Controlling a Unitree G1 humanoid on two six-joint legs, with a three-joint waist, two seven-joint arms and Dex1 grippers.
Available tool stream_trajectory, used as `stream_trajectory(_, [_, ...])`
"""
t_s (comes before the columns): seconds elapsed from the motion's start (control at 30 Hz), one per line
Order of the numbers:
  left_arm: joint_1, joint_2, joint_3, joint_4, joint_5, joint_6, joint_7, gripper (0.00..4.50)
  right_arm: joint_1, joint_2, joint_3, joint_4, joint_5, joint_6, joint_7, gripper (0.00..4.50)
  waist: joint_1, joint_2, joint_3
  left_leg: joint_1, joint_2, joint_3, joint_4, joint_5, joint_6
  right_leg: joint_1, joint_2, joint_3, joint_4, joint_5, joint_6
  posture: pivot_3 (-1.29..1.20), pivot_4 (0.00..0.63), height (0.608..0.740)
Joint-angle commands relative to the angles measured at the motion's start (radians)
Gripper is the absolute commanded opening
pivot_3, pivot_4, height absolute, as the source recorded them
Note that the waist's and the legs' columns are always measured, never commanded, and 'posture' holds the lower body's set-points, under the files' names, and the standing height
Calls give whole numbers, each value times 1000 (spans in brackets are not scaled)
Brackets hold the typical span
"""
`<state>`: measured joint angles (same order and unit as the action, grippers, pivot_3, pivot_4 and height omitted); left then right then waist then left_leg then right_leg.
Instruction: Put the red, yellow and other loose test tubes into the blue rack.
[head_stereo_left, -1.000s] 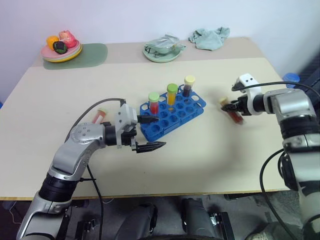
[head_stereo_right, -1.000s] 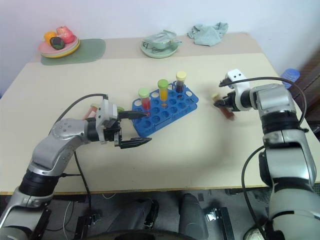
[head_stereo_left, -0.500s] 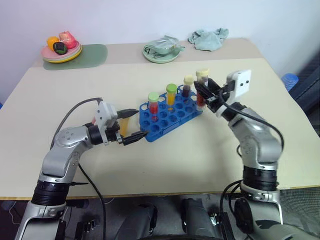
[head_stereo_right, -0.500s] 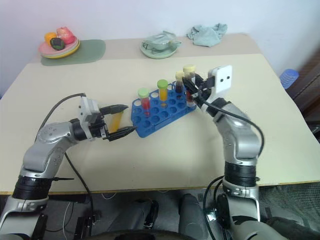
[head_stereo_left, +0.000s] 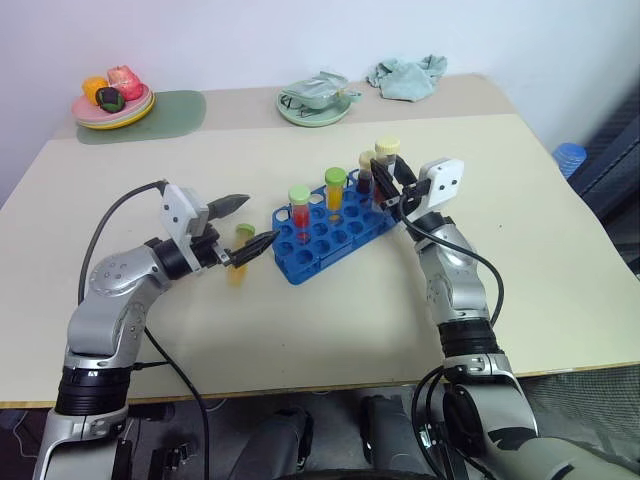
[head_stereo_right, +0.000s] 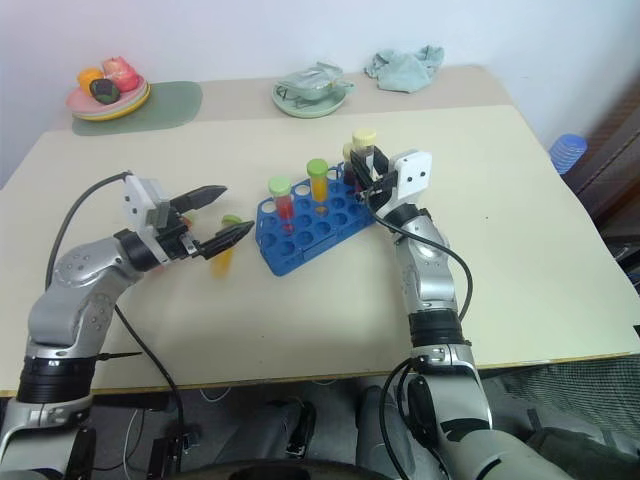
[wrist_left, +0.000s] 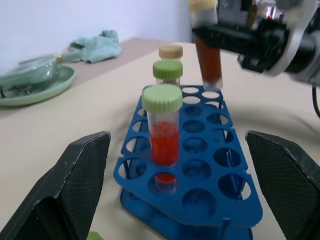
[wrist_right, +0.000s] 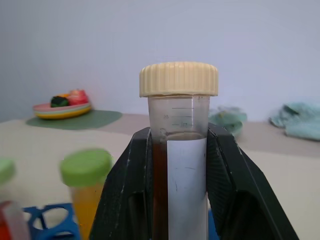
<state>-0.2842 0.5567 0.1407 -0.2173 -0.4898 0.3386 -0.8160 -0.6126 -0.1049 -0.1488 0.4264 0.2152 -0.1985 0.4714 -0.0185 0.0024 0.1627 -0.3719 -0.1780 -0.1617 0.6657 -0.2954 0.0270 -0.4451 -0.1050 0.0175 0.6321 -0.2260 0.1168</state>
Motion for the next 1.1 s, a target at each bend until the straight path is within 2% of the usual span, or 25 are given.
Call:
stream_trajectory(0.03, [4, 15, 38, -67, -28, 22, 29, 4452, -32, 11, -12, 35, 24, -70, -2, 775, 0, 0, 0, 0, 0, 0, 0, 0, 0, 0, 0, 0, 0, 0, 0, 0, 150, 740])
stream_trajectory(0.6, [-11, 12, 69, -108, -84, 88, 99, 4452, -31, 37, -51, 262, 55, -267, -25, 775, 0, 0, 0, 1, 2, 0, 0, 0, -1, 1, 2, 1, 0, 1, -1, 0, 150, 740])
stream_trajectory(0.7, [-11, -26, 103, -110, -140, 109, 144, 4452, -24, 51, -60, 280, 51, -319, -49, 2168, 0, 0, 0, 1, 2, 0, 0, 0, -1, 1, 2, 1, 0, 1, -1, 0, 150, 740])
stream_trajectory(0.83, [-5, -72, 194, -117, -199, 153, 279, 4452, 1, 7, -14, 216, -91, -385, -147, 4139, -1, 0, 0, 1, 2, 0, 0, 0, -1, 0, 2, 1, 0, 1, -1, 0, 150, 740])
stream_trajectory(1.0, [30, -52, 229, -189, -111, 242, 486, 4452, 89, -106, 56, -115, -67, -180, -38, 4139, 2, 0, 0, 1, 2, 0, 0, 0, -2, 0, 2, 2, 0, 1, -1, 0, 150, 740])
stream_trajectory(1.1, [30, -19, 240, -222, -115, 358, 569, 4452, 150, -230, 75, -374, 19, 72, 58, 4139, 8, 0, 0, 1, 2, 0, 0, 0, -2, 0, 3, 2, 0, 1, -1, 0, 150, 740])
